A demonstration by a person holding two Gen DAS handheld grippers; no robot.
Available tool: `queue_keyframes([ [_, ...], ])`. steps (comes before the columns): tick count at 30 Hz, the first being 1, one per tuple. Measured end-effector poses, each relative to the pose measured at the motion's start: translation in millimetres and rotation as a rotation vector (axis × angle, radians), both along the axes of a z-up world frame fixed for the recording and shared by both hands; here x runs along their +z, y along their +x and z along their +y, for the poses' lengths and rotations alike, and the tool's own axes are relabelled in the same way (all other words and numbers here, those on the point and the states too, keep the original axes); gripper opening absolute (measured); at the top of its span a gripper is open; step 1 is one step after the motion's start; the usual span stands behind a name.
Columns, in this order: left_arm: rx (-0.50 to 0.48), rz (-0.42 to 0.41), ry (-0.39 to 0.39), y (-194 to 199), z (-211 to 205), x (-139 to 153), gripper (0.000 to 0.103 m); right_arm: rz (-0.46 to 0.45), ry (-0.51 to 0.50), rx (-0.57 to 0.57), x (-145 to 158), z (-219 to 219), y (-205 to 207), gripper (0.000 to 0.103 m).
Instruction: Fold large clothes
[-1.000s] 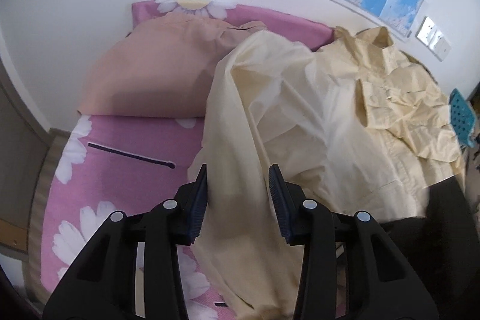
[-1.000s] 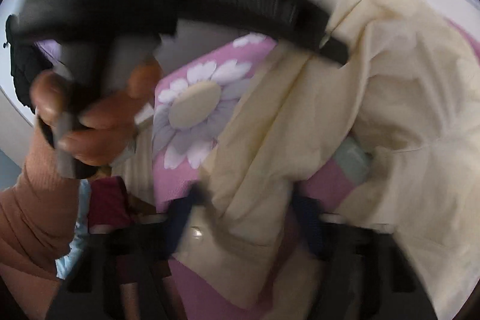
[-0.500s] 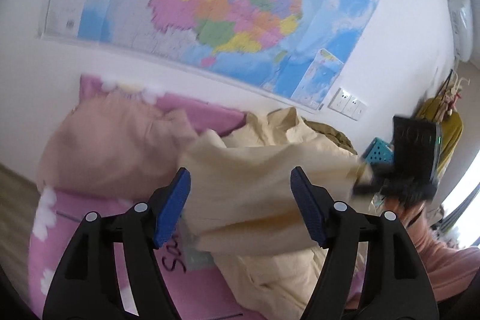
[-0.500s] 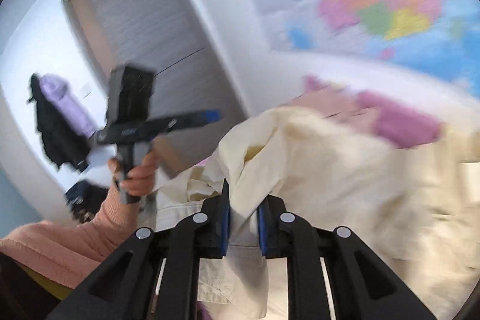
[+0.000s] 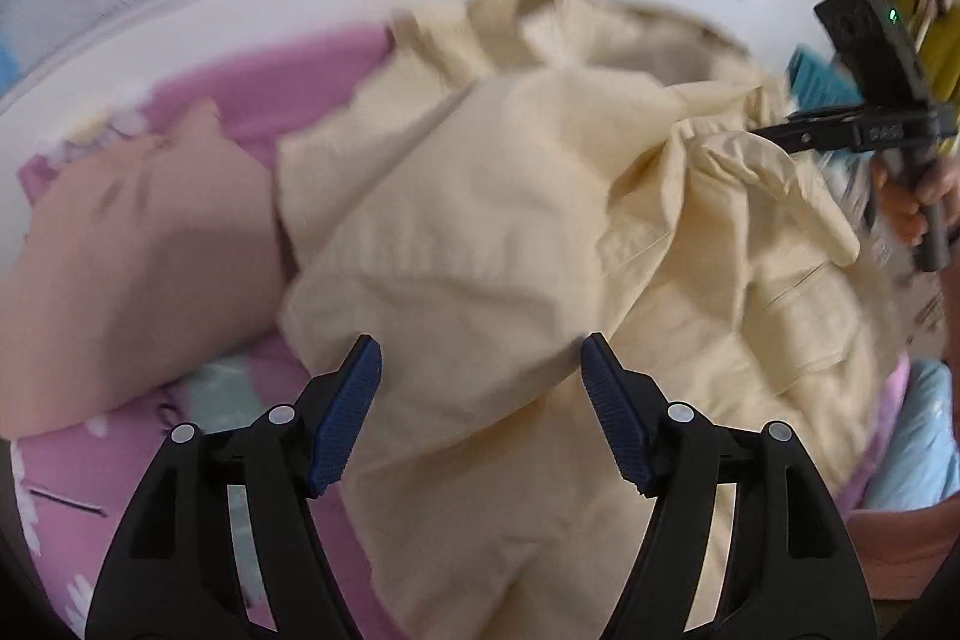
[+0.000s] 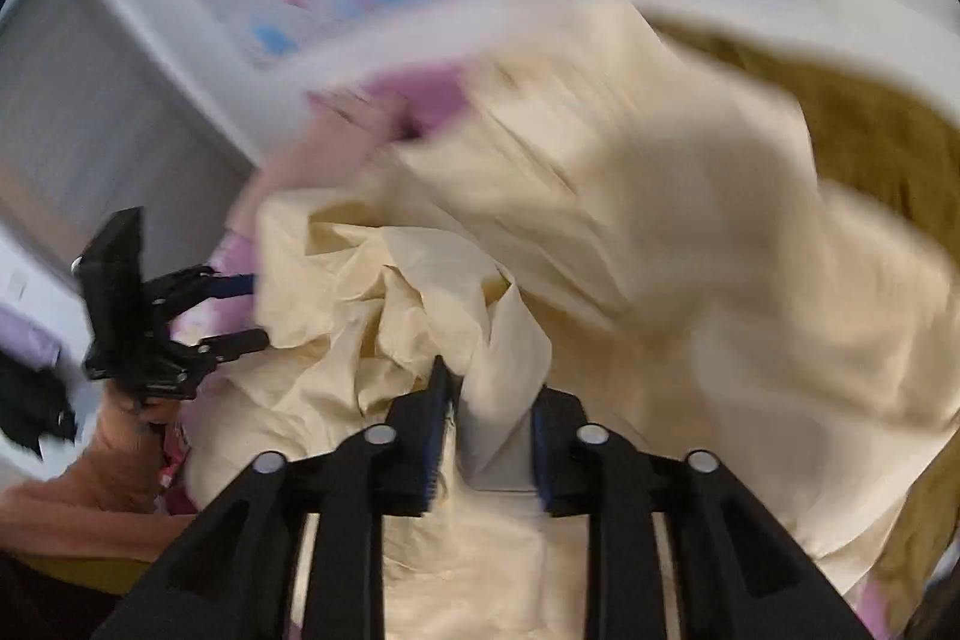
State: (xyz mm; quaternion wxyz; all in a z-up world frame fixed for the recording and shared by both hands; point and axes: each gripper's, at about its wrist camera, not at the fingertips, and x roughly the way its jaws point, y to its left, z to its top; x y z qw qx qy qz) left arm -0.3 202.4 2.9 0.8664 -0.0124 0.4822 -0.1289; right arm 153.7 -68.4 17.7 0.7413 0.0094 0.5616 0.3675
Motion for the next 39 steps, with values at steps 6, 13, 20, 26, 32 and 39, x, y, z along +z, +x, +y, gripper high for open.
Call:
queue_keyframes([
  [6, 0.003, 0.045, -0.069, 11.1, 11.5, -8.5, 0.069, -0.064, 0.158, -0.14, 13.6, -51.6, -23.7, 0.092],
  [13, -0.018, 0.049, -0.195, 11.3, 22.8, -8.9, 0.073, -0.132, 0.019, -0.043, 11.6, -41.9, -50.9, 0.085],
  [20, -0.104, 0.054, -0.184, -13.6, 0.2, -29.8, 0.073, -0.209, 0.122, 0.084, 45.1, 7.6, -31.0, 0.084],
  [26, -0.099, 0.051, -0.215, -16.2, 2.7, -31.4, 0.073, 0.03, 0.173, 0.153, 11.0, 113.1, 35.9, 0.084],
  [32, -0.093, 0.05, -0.24, -18.3, 7.6, -32.8, 0.073, 0.261, 0.043, 0.263, -52.1, 203.2, 65.6, 0.047],
  [39, -0.07, 0.02, -0.279, -23.8, 25.0, -36.2, 0.074, -0.061, -0.015, 0.355, -10.5, 247.5, 69.0, 0.001],
])
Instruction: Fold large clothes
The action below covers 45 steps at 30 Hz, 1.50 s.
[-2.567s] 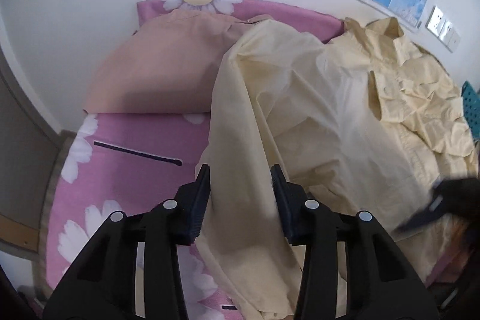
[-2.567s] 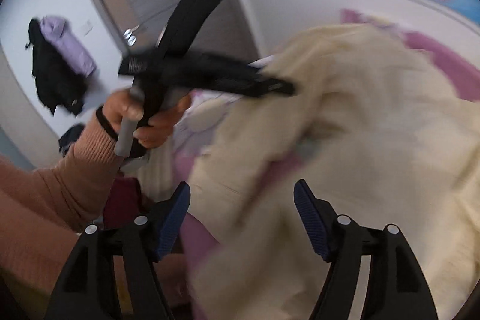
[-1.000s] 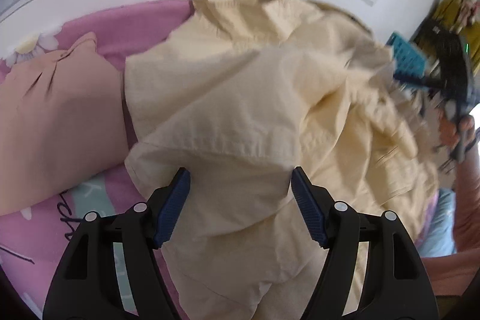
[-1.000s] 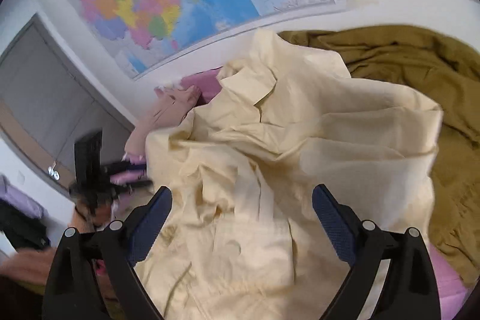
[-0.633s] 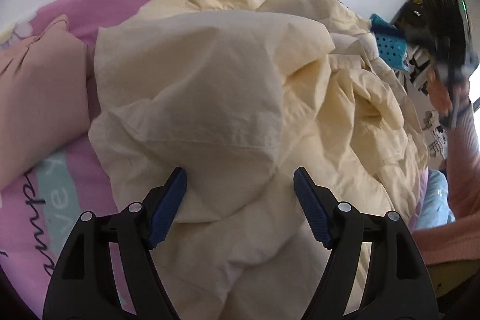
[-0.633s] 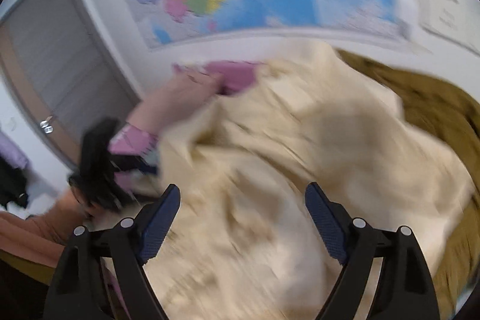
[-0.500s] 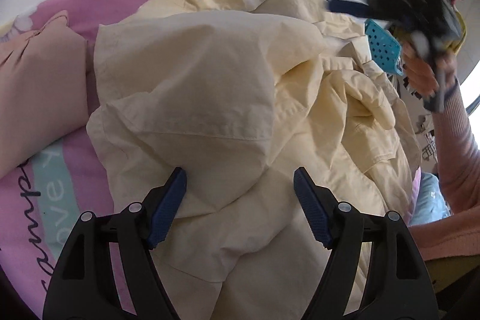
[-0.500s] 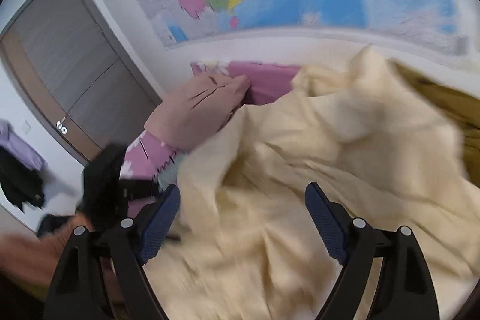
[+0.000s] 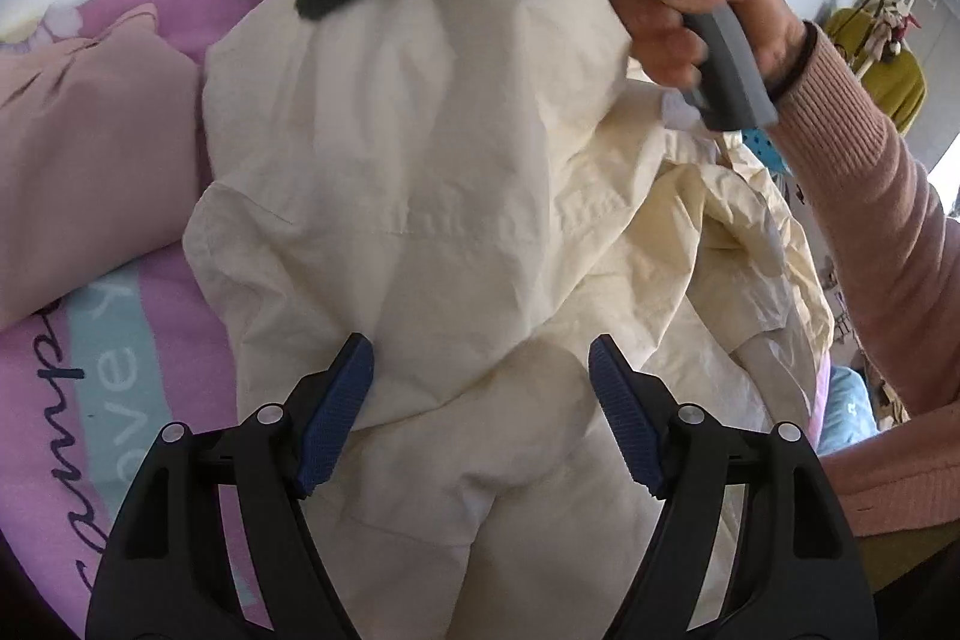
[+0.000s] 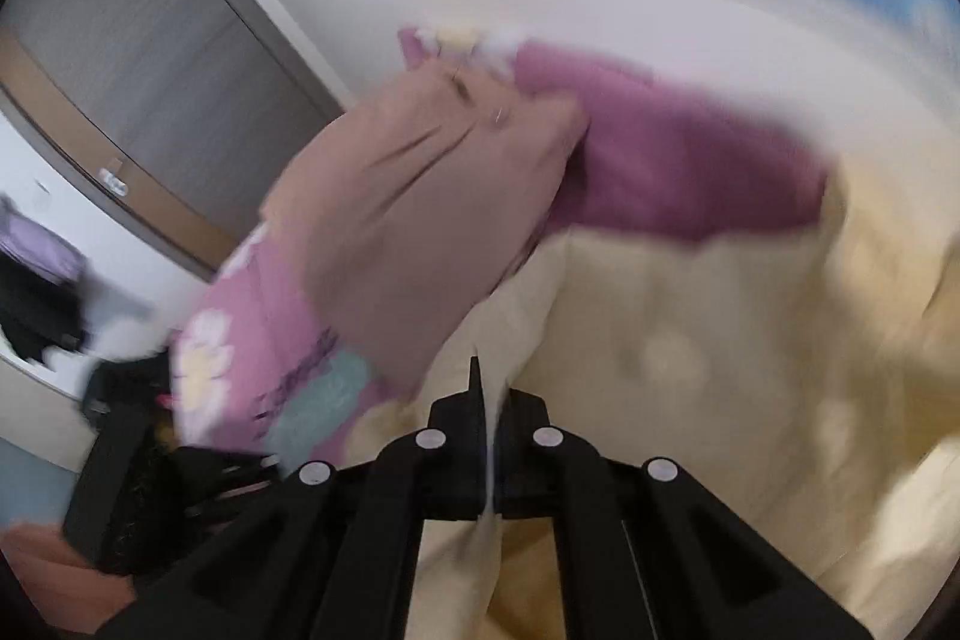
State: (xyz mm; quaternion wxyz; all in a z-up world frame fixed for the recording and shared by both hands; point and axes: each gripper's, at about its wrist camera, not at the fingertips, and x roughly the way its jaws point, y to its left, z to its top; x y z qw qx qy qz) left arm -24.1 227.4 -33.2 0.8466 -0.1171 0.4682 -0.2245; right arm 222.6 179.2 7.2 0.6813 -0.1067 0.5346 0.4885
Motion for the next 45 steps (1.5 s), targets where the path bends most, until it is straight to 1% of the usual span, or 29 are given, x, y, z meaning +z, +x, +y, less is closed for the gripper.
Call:
queue_keyframes([
  [3, 0.017, 0.017, 0.007, 1.8, -0.4, -3.0, 0.074, -0.078, -0.027, 0.006, -12.6, 18.1, 0.8, 0.003],
  [4, 0.016, 0.025, 0.013, 2.7, -1.4, -3.5, 0.074, -0.106, -0.085, 0.005, -27.3, 24.9, 0.9, 0.005],
  [5, 0.015, 0.035, 0.019, 3.9, -2.7, -3.4, 0.074, -0.11, -0.132, 0.001, -37.2, 26.5, 2.7, 0.013],
  [6, 0.016, 0.035, 0.026, 4.1, -2.8, -0.5, 0.074, -0.107, -0.168, -0.021, -44.6, 23.3, 5.3, 0.03],
  [7, 0.021, 0.029, 0.026, 3.9, -1.4, 2.6, 0.074, -0.117, -0.187, -0.068, -42.7, 14.4, 9.2, 0.041],
  [8, 0.033, 0.016, 0.022, 3.0, 1.7, 8.1, 0.074, -0.11, -0.157, -0.116, -34.6, 2.6, 12.3, 0.054],
  [9, 0.041, 0.005, 0.02, 2.2, 3.8, 12.2, 0.074, -0.075, -0.056, -0.172, -15.9, -23.0, 15.7, 0.06],
  [10, 0.051, -0.008, 0.015, 1.3, 7.2, 17.1, 0.074, -0.061, 0.013, -0.208, 1.4, -46.6, 15.3, 0.061],
  [12, 0.072, -0.03, 0.011, 1.2, 12.5, 26.5, 0.074, -0.076, 0.074, -0.255, 29.5, -89.8, 7.8, 0.075],
  [14, 0.075, -0.056, 0.009, 3.2, 12.9, 36.0, 0.074, -0.14, 0.11, -0.311, 57.3, -152.8, -14.8, 0.076],
  [15, 0.073, -0.064, 0.013, 4.8, 13.5, 39.8, 0.074, -0.147, 0.099, -0.327, 60.6, -174.4, -23.4, 0.076],
  [17, 0.056, -0.082, 0.023, 9.9, 10.5, 46.1, 0.074, -0.141, 0.057, -0.402, 59.5, -230.8, -48.1, 0.076],
  [19, 0.033, -0.099, 0.05, 17.7, -3.0, 51.6, 0.074, -0.101, 0.018, -0.466, 47.6, -274.6, -76.7, 0.076],
  [20, 0.024, -0.105, 0.066, 23.4, -8.3, 52.9, 0.074, -0.096, 0.0, -0.494, 41.1, -288.9, -88.1, 0.076],
  [22, 0.002, -0.102, 0.075, 33.3, -18.3, 51.2, 0.074, -0.044, -0.019, -0.529, 23.4, -315.8, -113.6, 0.076],
  [24, -0.005, -0.089, 0.099, 44.4, -27.3, 47.0, 0.073, -0.009, -0.005, -0.54, 9.6, -324.4, -127.2, 0.076],
  [26, -0.011, -0.067, 0.111, 55.2, -38.5, 41.1, 0.073, 0.002, -0.021, -0.535, -5.2, -322.5, -136.2, 0.078],
  [27, -0.008, -0.051, 0.119, 61.8, -41.7, 37.5, 0.073, 0.02, -0.01, -0.537, -10.5, -320.9, -136.9, 0.071],
  [28, -0.004, -0.04, 0.123, 65.6, -44.1, 34.4, 0.073, 0.033, -0.001, -0.528, -14.1, -315.4, -136.8, 0.061],
  [29, 0.001, -0.027, 0.128, 71.0, -45.3, 31.3, 0.073, 0.037, 0.0, -0.507, -16.0, -312.7, -136.3, 0.034],
  [30, 0.01, -0.017, 0.134, 75.6, -45.5, 28.4, 0.073, -0.021, -0.043, -0.489, -12.9, -307.6, -137.2, 0.003],
  [32, 0.031, 0.01, 0.136, 84.2, -42.3, 24.3, 0.073, -0.097, -0.055, -0.458, 2.7, -305.8, -139.0, 0.003],
  [34, 0.048, 0.02, 0.123, 88.7, -36.6, 24.5, 0.073, -0.215, -0.06, -0.459, 34.2, -311.9, -138.7, 0.002],
  [37, 0.079, 0.022, 0.105, 96.3, -29.4, 27.7, 0.073, -0.349, -0.045, -0.497, 81.9, -327.1, -128.5, 0.002],
  [39, 0.092, 0.018, 0.095, 99.2, -26.9, 28.6, 0.073, -0.437, -0.09, -0.511, 96.2, -329.8, -121.3, 0.002],
  [41, 0.101, 0.012, 0.104, 104.4, -29.2, 28.5, 0.074, -0.481, -0.139, -0.505, 96.2, -326.9, -115.8, 0.002],
  [42, 0.114, 0.013, 0.129, 108.5, -31.4, 26.6, 0.074, -0.501, -0.175, -0.505, 90.3, -325.0, -111.5, 0.002],
  [43, 0.119, 0.02, 0.142, 111.7, -32.6, 23.9, 0.074, -0.503, -0.237, -0.495, 76.9, -322.0, -105.2, 0.002],
  [45, 0.126, 0.063, 0.152, 121.0, -33.5, 13.0, 0.075, -0.475, -0.315, -0.496, 49.6, -315.1, -96.9, 0.002],
])
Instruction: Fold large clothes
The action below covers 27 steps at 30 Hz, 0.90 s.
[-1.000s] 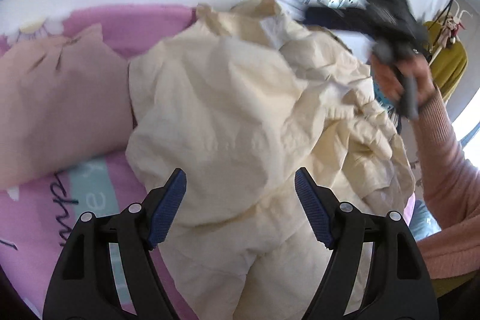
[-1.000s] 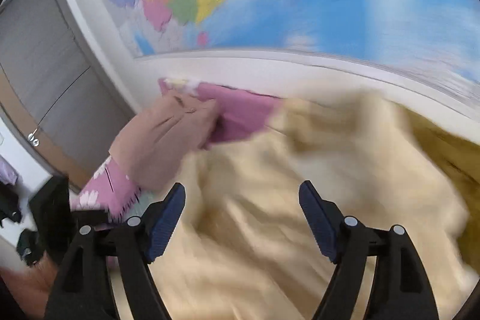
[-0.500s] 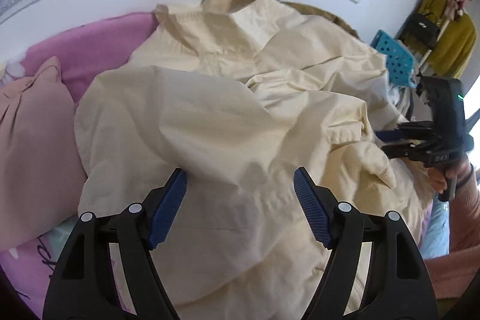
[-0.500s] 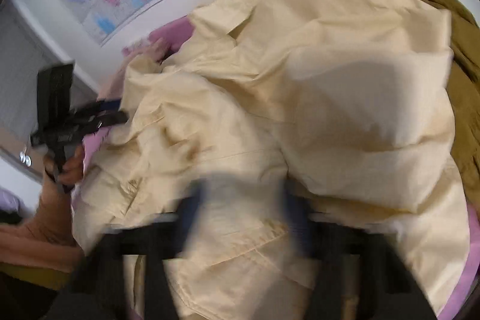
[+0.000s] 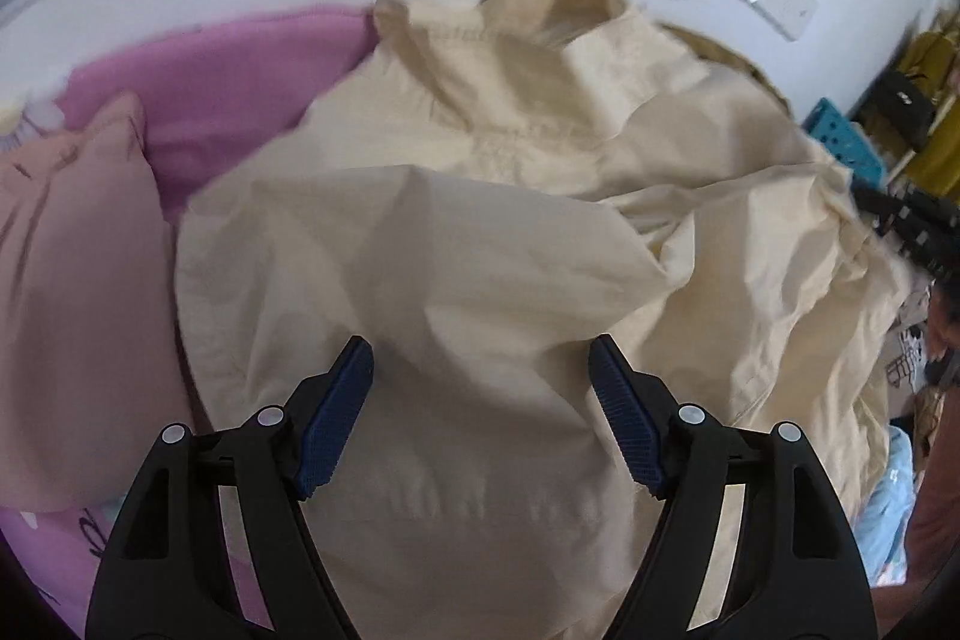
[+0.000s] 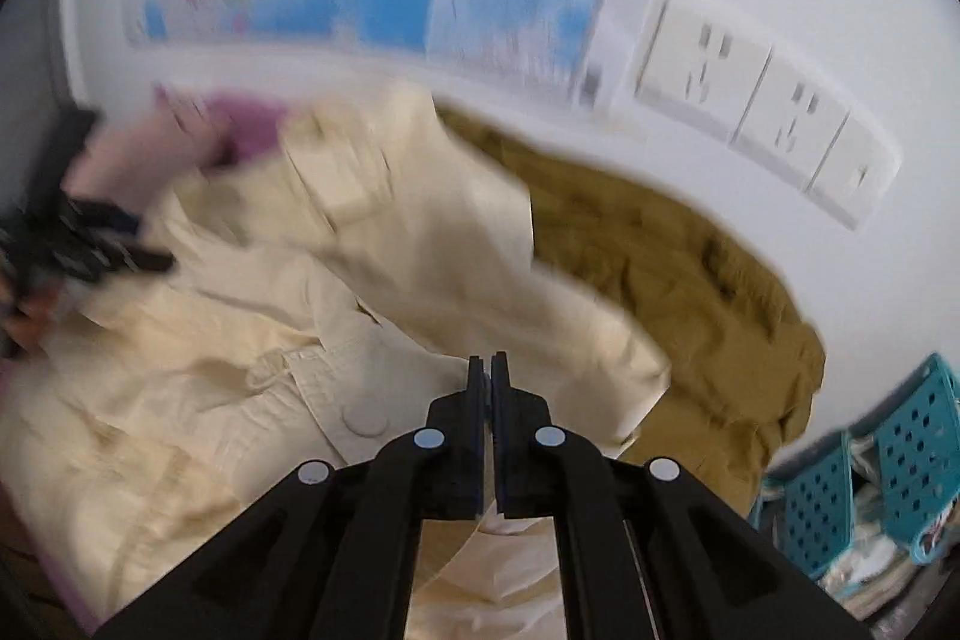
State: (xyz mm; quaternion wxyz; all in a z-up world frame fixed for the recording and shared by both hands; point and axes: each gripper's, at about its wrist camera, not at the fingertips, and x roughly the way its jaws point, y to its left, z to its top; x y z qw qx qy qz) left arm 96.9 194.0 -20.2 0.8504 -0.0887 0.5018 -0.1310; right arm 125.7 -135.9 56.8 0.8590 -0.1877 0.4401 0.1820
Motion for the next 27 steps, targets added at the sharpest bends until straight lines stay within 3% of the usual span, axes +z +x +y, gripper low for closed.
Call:
queue_keyframes([
  [2, 0.028, 0.027, 0.022, 8.0, 2.7, -8.8, 0.077, 0.048, -0.063, -0.018, -29.4, -1.3, 2.7, 0.004],
  [5, 0.055, 0.048, 0.002, 11.1, 8.7, -10.5, 0.076, 0.071, -0.002, -0.07, -36.6, -11.6, 0.1, 0.008],
  [8, 0.06, -0.01, -0.005, 1.9, 12.4, 5.0, 0.075, -0.002, 0.126, -0.08, -7.1, -18.6, -19.7, 0.033],
  [11, 0.02, -0.049, -0.01, -1.9, 7.5, 15.2, 0.074, -0.056, 0.218, 0.056, 15.6, -1.1, -48.5, 0.035],
  [14, 0.004, -0.023, 0.026, 10.0, -3.0, 7.8, 0.075, -0.01, 0.135, 0.19, -6.7, 37.9, -56.5, 0.034],
  [16, 0.006, 0.012, 0.033, 19.5, -3.7, -3.1, 0.076, 0.018, 0.045, 0.181, -33.6, 51.0, -46.4, 0.026],
  [20, 0.026, 0.056, 0.013, 29.9, 1.8, -17.5, 0.077, 0.129, 0.05, 0.057, -79.9, 29.2, -9.1, 0.001],
  [23, 0.049, 0.038, 0.048, 22.5, 3.2, -10.9, 0.075, 0.176, 0.103, 0.038, -82.4, 19.3, -6.6, 0.002],
  [25, 0.064, 0.003, 0.076, 10.4, 5.9, -0.6, 0.075, 0.152, 0.142, 0.054, -65.3, 16.8, -18.1, 0.009],
  [27, 0.069, -0.033, 0.079, -3.3, 10.8, 9.0, 0.076, 0.1, 0.195, 0.071, -42.2, 8.5, -29.0, 0.024],
])
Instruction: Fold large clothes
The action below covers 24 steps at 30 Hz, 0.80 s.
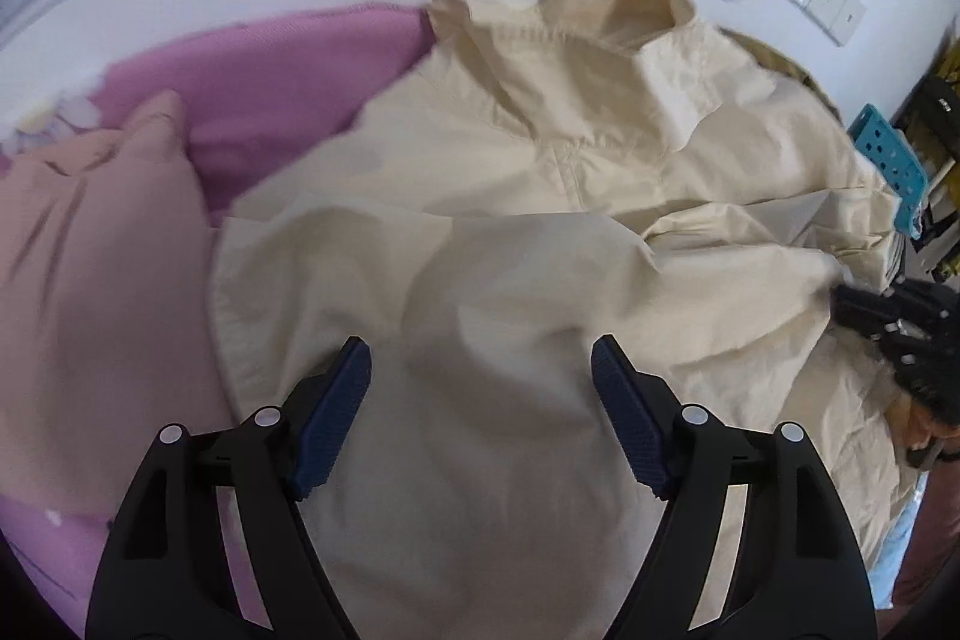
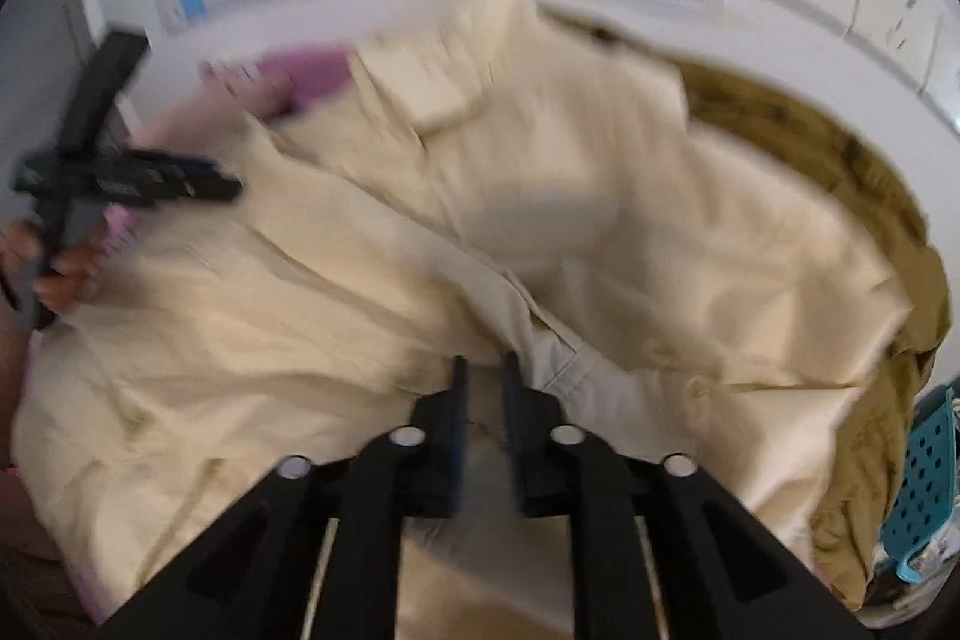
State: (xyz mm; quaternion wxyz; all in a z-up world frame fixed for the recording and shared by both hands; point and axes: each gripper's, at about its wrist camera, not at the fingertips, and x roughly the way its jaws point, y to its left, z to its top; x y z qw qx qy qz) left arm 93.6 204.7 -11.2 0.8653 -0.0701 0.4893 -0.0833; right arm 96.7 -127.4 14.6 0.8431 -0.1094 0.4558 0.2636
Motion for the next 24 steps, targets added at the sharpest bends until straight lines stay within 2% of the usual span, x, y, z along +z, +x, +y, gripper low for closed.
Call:
queue_keyframes([
  [2, -0.018, -0.025, 0.009, -12.6, -2.0, 7.5, 0.076, -0.052, 0.005, -0.02, 12.0, -8.4, -4.2, 0.042],
  [4, -0.064, -0.039, 0.021, -19.7, -11.5, 9.8, 0.077, -0.033, -0.013, -0.054, 8.7, -15.9, 0.0, 0.043],
  [5, -0.078, -0.038, 0.039, -20.3, -15.8, 7.8, 0.078, -0.005, -0.022, -0.078, 1.1, -20.4, 7.6, 0.039],
  [7, -0.076, -0.003, 0.062, -16.8, -20.8, -3.6, 0.078, 0.048, -0.014, -0.112, -15.3, -30.1, 23.8, 0.039],
  [9, -0.053, 0.021, 0.052, -12.8, -18.4, -10.6, 0.079, 0.076, -0.001, -0.128, -24.5, -34.2, 29.0, 0.042],
  [12, -0.03, -0.032, 0.022, -31.4, -5.2, 0.2, 0.078, 0.029, -0.004, -0.122, -9.6, -32.8, 13.7, 0.043],
  [13, -0.02, -0.044, 0.013, -39.4, 0.1, 4.7, 0.078, 0.005, -0.006, -0.115, -4.0, -34.3, 8.9, 0.045],
  [14, -0.011, -0.061, -0.001, -51.8, 7.4, 11.3, 0.078, -0.016, -0.008, -0.11, 4.1, -37.5, 5.6, 0.051],
  [17, 0.011, -0.099, -0.005, -83.6, 24.7, 25.6, 0.08, -0.023, 0.09, -0.124, 28.2, -62.4, -19.0, 0.058],
  [19, 0.026, -0.129, -0.009, -109.2, 34.2, 32.0, 0.085, -0.008, 0.166, -0.149, 38.4, -87.4, -32.9, 0.068],
  [23, 0.075, -0.104, -0.058, -153.7, 51.3, 24.9, 0.086, 0.051, 0.25, -0.219, 34.2, -125.0, -64.7, 0.081],
  [24, 0.086, -0.093, -0.072, -167.3, 56.5, 20.5, 0.086, 0.071, 0.259, -0.25, 28.5, -138.6, -75.3, 0.081],
])
